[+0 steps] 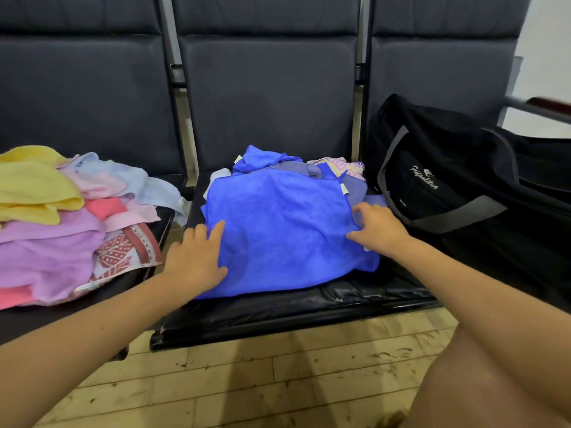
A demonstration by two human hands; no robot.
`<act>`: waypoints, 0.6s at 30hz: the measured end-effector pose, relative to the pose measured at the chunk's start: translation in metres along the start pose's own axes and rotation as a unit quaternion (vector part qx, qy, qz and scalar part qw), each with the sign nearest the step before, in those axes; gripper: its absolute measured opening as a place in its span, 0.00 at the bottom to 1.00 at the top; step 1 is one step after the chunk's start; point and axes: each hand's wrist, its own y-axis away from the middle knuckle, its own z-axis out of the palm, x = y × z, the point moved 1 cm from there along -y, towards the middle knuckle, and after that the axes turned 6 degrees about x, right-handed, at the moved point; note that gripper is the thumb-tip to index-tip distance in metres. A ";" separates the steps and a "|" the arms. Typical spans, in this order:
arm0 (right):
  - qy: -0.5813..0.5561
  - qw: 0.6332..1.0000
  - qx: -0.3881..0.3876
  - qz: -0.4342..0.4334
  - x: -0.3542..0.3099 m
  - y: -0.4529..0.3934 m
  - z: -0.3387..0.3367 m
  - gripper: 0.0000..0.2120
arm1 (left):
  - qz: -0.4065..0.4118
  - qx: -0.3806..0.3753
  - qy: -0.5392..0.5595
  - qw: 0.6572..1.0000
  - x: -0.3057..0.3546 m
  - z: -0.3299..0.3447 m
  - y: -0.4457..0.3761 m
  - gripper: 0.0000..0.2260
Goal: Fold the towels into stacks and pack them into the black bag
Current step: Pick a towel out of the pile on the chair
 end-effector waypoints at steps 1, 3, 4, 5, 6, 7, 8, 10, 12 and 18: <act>-0.019 0.999 0.017 -0.023 -0.009 0.003 -0.003 0.22 | 0.038 0.032 -0.004 0.999 0.005 -0.002 0.001 0.32; -0.127 0.987 -0.042 -0.085 -0.027 0.013 -0.002 0.10 | 0.106 0.060 0.072 0.990 0.014 -0.007 0.006 0.20; -0.179 0.971 -0.108 -0.116 -0.036 0.020 0.000 0.07 | 0.130 0.055 0.120 0.983 0.019 -0.010 0.009 0.14; -0.208 0.951 -0.175 -0.145 -0.044 0.028 0.004 0.05 | 0.147 0.037 0.158 0.976 0.024 -0.011 0.013 0.09; -0.216 0.934 -0.228 -0.170 -0.050 0.035 0.007 0.05 | 0.166 0.010 0.185 0.969 0.029 -0.011 0.017 0.08; -0.206 0.924 -0.256 -0.195 -0.053 0.040 0.012 0.06 | 0.189 -0.017 0.201 0.961 0.032 -0.009 0.020 0.10; -0.189 0.921 -0.262 -0.219 -0.054 0.041 0.017 0.07 | 0.214 -0.037 0.207 0.954 0.033 -0.007 0.022 0.12; -0.169 0.921 -0.245 -0.252 -0.054 0.040 0.023 0.08 | 0.246 -0.041 0.212 0.945 0.031 -0.002 0.022 0.18; -0.161 0.923 -0.229 -0.264 -0.055 0.038 0.025 0.07 | 0.257 -0.024 0.222 0.940 0.026 0.002 0.019 0.13; -0.127 0.948 -0.173 -0.235 -0.070 0.035 0.034 0.04 | 0.201 0.016 0.273 0.941 0.032 0.012 0.010 0.04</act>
